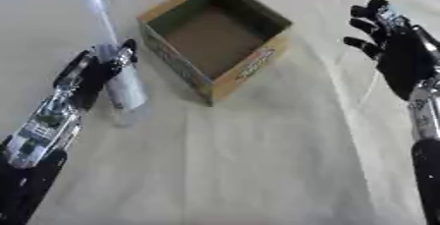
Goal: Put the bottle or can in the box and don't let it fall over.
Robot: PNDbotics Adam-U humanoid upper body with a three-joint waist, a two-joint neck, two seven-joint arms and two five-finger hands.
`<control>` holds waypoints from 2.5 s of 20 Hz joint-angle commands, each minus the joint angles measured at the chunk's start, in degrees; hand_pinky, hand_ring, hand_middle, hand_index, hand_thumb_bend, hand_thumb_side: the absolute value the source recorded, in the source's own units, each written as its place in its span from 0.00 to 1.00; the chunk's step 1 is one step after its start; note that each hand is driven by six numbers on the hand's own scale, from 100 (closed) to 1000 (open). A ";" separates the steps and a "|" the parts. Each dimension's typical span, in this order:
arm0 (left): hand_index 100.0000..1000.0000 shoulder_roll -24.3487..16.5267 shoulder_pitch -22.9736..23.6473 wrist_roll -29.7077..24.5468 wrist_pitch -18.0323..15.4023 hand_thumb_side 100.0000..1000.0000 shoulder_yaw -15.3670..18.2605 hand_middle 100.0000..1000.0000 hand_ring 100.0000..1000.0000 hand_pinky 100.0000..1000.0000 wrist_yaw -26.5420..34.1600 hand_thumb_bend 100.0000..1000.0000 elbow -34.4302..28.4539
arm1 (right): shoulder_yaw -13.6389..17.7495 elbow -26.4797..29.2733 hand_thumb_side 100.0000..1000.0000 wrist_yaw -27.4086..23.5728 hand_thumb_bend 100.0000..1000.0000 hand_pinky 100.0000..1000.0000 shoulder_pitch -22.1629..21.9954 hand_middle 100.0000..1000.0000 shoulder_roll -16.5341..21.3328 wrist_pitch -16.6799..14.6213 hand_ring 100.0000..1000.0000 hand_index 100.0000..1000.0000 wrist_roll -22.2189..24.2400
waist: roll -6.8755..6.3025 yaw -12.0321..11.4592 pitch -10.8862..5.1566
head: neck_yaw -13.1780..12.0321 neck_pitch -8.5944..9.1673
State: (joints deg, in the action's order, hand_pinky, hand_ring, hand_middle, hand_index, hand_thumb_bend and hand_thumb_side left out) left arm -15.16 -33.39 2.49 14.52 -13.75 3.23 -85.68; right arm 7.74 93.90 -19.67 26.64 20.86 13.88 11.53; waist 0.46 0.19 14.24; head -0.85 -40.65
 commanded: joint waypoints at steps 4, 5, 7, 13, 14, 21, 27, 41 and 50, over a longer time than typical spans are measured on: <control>0.03 -1.84 -0.90 1.44 -3.50 0.62 0.69 0.00 0.26 0.59 -7.67 0.00 -6.25 | 0.47 1.56 0.58 -0.14 0.00 0.87 0.44 0.91 0.96 0.17 1.00 0.68 0.01 | -0.30 0.03 -1.11 | 0.31 0.41; 0.03 -1.96 -0.93 1.68 -3.53 0.63 0.79 0.00 0.26 0.58 -8.34 0.00 -6.94 | 0.46 1.61 0.58 -0.18 0.00 0.87 0.44 0.91 0.97 0.20 1.00 0.68 0.01 | -0.36 0.01 -1.16 | 0.34 0.42; 0.03 -2.10 -0.95 2.21 -3.28 0.64 1.03 0.00 0.26 0.57 -8.95 0.00 -8.03 | 0.44 1.70 0.58 -0.26 0.00 0.87 0.44 0.91 0.99 0.27 1.00 0.68 0.01 | -0.46 -0.04 -1.23 | 0.39 0.41; 0.03 -2.80 -2.77 3.01 -2.77 0.64 1.29 0.00 0.26 0.58 -7.62 0.00 -11.49 | 0.37 2.05 0.58 -0.52 0.00 0.87 0.55 0.91 1.01 0.40 1.00 0.67 0.04 | -0.68 0.07 -1.39 | 0.38 0.51; 0.03 -3.06 -3.67 3.01 -2.69 0.64 1.30 0.00 0.26 0.58 -7.34 0.00 -12.00 | 0.32 2.11 0.58 -0.57 0.00 0.87 0.65 0.91 0.97 0.43 1.00 0.67 0.07 | -0.69 0.19 -1.38 | 0.32 0.60; 0.03 -6.18 -13.07 5.45 -2.15 0.64 2.26 0.00 0.26 0.59 -5.77 0.00 -11.95 | -0.61 3.09 0.57 -1.12 0.00 0.87 2.78 0.91 0.04 0.63 1.00 0.68 0.66 | -0.74 2.70 -0.37 | -1.22 2.90; 0.03 -6.53 -20.22 8.29 -4.49 0.64 2.94 0.00 0.26 0.62 -9.77 0.00 -3.68 | -2.27 4.29 0.57 -1.40 0.00 0.87 6.29 0.91 -1.25 1.23 1.00 0.68 1.95 | -1.43 6.96 2.20 | -4.41 6.45; 0.08 -4.06 -28.18 14.48 -12.87 0.64 5.22 0.05 0.35 0.72 -20.75 0.00 17.62 | -4.38 4.60 0.58 -0.56 0.00 0.88 9.66 0.91 -3.22 2.19 1.00 0.67 4.46 | -3.04 13.54 5.51 | -10.05 9.13; 0.86 -3.98 -27.40 4.44 -12.61 0.64 4.30 0.80 1.00 1.00 -21.92 0.00 17.90 | -4.08 4.20 0.58 -0.35 0.00 0.88 8.72 0.90 -2.54 1.99 1.00 0.66 4.29 | -3.14 13.42 4.98 | -10.15 8.09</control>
State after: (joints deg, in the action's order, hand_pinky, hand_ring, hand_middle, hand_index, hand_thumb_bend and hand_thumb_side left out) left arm -18.58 -59.90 8.90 1.89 -9.50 -18.20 -66.78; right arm 3.20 97.41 -20.22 34.72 17.03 16.07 15.82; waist -3.03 13.66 20.78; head -10.83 -32.35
